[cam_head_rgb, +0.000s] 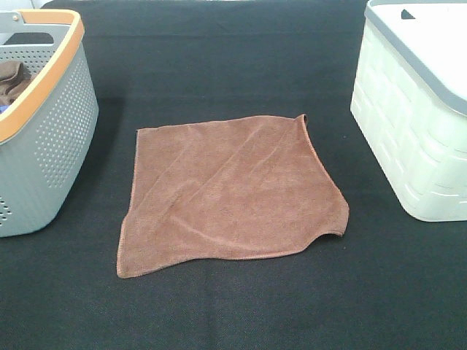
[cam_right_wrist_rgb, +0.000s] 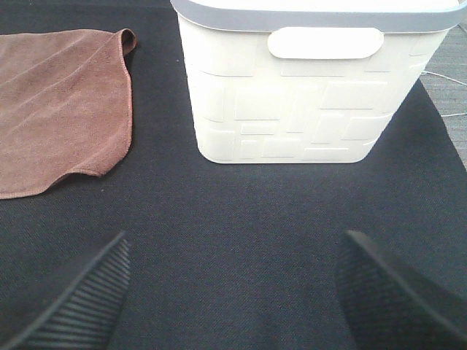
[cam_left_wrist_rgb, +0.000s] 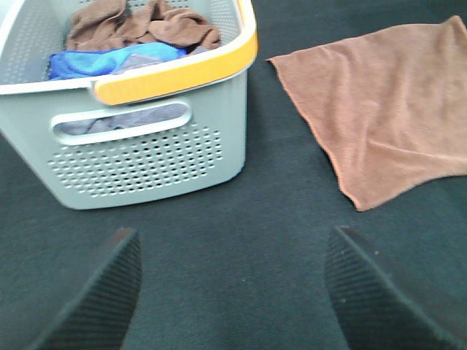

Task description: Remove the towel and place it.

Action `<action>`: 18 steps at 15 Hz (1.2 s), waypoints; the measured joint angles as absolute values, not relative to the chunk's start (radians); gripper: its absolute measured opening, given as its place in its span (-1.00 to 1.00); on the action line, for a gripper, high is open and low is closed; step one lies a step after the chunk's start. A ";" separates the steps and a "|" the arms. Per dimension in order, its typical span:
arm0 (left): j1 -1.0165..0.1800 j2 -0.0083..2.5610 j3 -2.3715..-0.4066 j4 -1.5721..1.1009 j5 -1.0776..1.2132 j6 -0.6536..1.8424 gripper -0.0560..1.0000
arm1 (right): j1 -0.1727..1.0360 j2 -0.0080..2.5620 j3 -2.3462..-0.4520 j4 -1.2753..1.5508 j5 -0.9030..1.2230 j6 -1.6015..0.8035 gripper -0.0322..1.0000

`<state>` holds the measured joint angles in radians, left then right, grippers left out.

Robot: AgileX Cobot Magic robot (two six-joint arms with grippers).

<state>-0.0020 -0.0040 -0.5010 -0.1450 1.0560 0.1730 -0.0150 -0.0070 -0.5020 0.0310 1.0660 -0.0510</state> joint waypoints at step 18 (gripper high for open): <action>-0.035 -0.005 -0.501 -0.145 1.056 0.173 0.40 | -0.015 -0.007 -0.502 0.075 1.066 -0.091 0.50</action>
